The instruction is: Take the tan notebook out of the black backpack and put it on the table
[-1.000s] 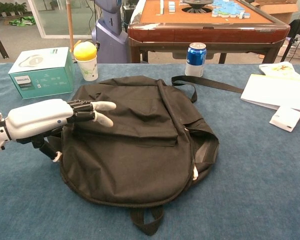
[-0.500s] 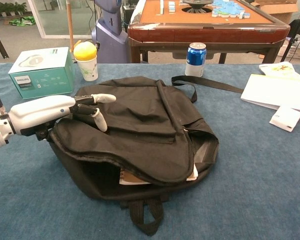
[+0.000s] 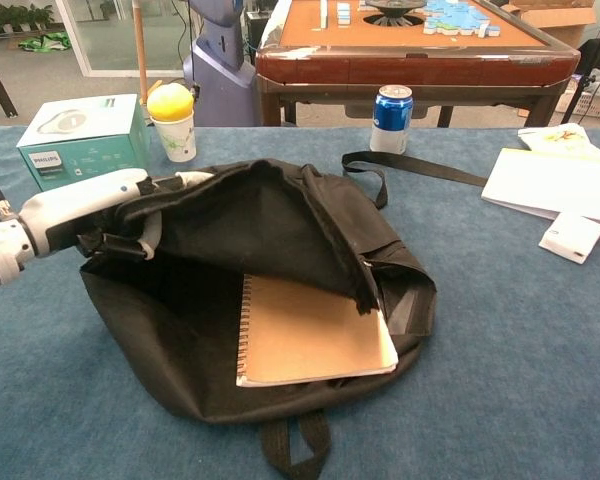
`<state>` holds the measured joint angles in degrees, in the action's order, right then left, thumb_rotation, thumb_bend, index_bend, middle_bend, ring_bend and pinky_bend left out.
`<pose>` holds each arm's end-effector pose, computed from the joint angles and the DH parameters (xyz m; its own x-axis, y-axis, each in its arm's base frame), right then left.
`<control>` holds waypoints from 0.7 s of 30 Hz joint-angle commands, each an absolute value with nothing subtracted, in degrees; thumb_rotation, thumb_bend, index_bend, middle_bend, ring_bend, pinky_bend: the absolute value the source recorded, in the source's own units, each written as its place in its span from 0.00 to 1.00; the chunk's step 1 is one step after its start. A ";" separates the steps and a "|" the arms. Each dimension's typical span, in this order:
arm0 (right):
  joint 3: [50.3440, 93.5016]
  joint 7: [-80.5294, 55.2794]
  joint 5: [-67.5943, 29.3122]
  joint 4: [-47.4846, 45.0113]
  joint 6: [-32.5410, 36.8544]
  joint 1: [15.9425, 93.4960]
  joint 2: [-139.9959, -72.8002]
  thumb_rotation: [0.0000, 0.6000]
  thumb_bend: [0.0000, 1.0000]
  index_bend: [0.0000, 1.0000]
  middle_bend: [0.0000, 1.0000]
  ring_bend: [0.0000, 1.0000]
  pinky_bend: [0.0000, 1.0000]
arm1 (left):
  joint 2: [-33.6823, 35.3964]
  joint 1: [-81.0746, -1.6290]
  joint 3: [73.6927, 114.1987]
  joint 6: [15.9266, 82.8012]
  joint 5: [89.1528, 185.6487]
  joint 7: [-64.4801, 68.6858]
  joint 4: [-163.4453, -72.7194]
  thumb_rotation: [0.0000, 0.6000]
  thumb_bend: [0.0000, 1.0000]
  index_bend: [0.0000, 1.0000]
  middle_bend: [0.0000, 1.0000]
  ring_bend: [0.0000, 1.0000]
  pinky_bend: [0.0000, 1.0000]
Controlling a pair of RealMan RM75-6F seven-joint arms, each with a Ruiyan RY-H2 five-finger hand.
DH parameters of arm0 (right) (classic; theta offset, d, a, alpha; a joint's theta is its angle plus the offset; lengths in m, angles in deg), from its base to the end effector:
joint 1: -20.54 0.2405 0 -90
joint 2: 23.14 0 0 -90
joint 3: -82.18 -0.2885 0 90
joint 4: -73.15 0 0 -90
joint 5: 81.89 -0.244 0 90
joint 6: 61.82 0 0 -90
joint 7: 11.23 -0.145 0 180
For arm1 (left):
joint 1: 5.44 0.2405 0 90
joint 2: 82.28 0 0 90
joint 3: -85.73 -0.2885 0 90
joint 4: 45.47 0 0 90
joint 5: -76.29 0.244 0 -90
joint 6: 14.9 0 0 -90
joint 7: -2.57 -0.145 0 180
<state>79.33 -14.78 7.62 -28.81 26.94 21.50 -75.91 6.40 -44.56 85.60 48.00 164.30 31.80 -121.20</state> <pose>-0.3291 -0.1624 0.1981 0.3692 0.0330 0.9288 -0.9289 -0.0190 0.3699 -0.2108 0.3368 -0.0506 0.0282 0.4699 0.8823 0.8963 -0.4027 0.1858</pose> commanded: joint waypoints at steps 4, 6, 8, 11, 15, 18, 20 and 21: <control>79.96 -14.11 9.22 -29.13 26.12 22.05 -75.86 1.00 0.38 0.19 0.21 0.13 0.24 | 4.95 -44.71 90.73 44.02 156.09 29.14 -127.61 1.00 0.89 0.60 0.05 0.02 0.05; 80.38 -13.65 10.29 -29.34 25.49 22.45 -75.91 1.00 0.38 0.19 0.21 0.13 0.24 | 4.98 -44.81 93.07 42.88 152.08 28.58 -129.35 1.00 0.89 0.60 0.05 0.02 0.05; 80.76 -13.15 11.21 -29.53 24.84 22.85 -75.96 1.00 0.38 0.19 0.21 0.13 0.24 | 5.17 -45.01 94.98 41.87 148.58 27.65 -130.36 1.00 0.89 0.60 0.05 0.02 0.05; 81.28 -11.80 12.88 -29.77 23.80 23.63 -76.27 1.00 0.38 0.19 0.21 0.13 0.24 | 5.49 -45.54 98.19 40.03 142.16 26.06 -131.59 1.00 0.89 0.59 0.06 0.02 0.05; 82.15 -11.09 15.54 -30.64 21.89 25.05 -76.41 1.00 0.38 0.19 0.21 0.13 0.24 | 6.22 -46.36 101.49 38.92 135.49 23.26 -131.56 1.00 0.89 0.56 0.06 0.02 0.05; 82.68 -10.37 17.47 -31.63 20.25 26.32 -76.35 1.00 0.38 0.19 0.21 0.13 0.24 | 6.83 -46.66 103.00 39.15 132.45 21.32 -131.09 1.00 0.89 0.53 0.06 0.02 0.05; 82.92 -9.97 18.57 -32.38 18.89 27.34 -76.32 1.00 0.38 0.19 0.21 0.13 0.24 | 7.00 -46.80 103.62 39.03 130.76 20.20 -130.93 1.00 0.89 0.51 0.06 0.02 0.05; 83.02 -9.61 19.31 -32.85 17.84 28.15 -76.36 1.00 0.38 0.19 0.21 0.13 0.24 | 7.11 -46.89 104.08 38.97 129.54 19.50 -130.88 1.00 0.89 0.50 0.06 0.02 0.05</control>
<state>82.70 -10.20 18.23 -32.05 19.12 27.06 -76.35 6.73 -46.57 103.13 39.26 130.92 20.46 -130.96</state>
